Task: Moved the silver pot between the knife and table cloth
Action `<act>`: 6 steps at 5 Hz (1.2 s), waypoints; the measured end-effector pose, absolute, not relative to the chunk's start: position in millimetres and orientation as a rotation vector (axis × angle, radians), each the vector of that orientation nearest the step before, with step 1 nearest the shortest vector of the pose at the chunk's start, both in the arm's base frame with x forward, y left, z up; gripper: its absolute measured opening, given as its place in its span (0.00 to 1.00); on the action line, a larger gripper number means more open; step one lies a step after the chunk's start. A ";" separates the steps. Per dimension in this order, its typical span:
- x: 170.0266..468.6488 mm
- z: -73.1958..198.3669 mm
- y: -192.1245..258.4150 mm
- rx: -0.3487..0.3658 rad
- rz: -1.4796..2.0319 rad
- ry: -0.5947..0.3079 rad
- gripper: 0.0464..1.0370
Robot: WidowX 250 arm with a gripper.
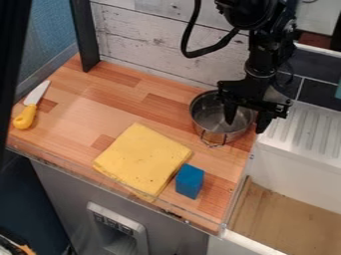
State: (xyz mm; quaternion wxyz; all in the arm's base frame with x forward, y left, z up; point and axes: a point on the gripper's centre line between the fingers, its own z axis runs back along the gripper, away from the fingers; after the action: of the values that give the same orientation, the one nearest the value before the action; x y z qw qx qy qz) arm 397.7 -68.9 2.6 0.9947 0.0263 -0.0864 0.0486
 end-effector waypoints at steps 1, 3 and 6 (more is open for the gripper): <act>398.9 2.9 -59.9 0.056 0.123 -0.173 0.31; 397.3 0.3 -56.4 0.061 0.137 -0.172 0.03; 389.2 25.5 -25.5 0.091 0.209 -0.188 0.02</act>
State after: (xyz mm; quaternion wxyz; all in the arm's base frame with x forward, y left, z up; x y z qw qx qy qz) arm 389.2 -25.5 25.5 0.9891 0.0454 -0.0937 0.1042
